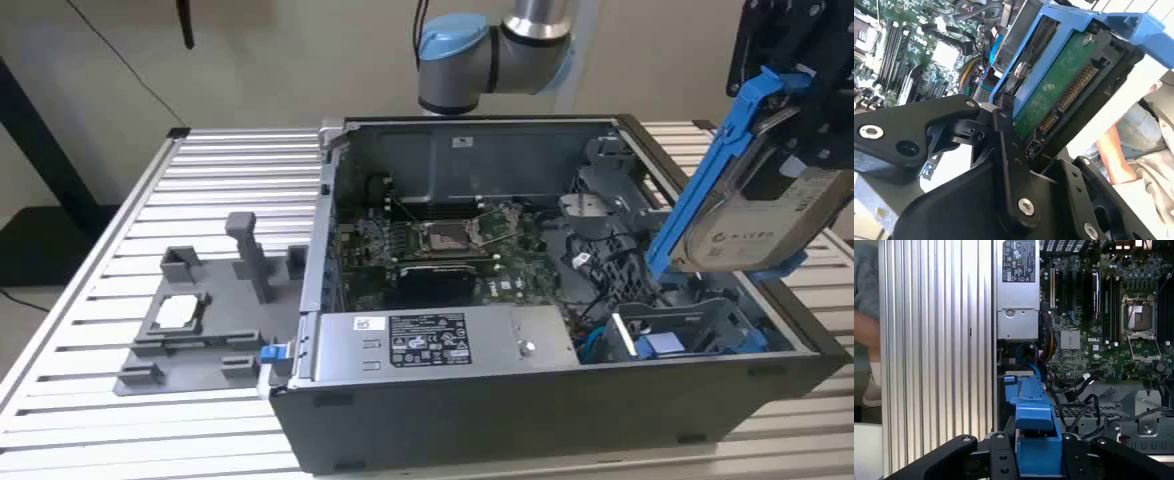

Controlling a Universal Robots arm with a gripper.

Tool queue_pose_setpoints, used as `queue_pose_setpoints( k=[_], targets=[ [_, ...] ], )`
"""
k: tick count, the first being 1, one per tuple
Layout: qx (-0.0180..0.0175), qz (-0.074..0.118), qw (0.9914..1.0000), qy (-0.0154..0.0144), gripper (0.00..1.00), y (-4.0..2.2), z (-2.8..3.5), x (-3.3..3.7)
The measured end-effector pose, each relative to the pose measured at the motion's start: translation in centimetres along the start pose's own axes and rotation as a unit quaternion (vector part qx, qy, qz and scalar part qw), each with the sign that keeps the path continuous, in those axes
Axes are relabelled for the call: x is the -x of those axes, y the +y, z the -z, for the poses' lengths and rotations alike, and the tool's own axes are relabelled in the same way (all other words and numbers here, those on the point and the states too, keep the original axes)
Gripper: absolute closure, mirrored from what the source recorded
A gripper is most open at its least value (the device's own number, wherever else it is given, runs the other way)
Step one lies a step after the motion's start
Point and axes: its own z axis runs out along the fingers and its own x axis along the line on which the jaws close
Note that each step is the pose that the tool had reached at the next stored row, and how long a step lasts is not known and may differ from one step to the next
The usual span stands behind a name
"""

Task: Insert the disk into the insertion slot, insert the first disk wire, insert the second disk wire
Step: 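Insert the disk into the insertion slot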

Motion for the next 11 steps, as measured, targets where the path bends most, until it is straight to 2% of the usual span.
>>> queue_pose_setpoints(
  k=[6,11],
  targets=[
    [0.0,0.0,1.0,0.0006,0.67,0.0,-0.06,0.0],
    [0.0,0.0,1.0,0.0007,0.67,-0.02,-0.58,0.0]
  ],
)
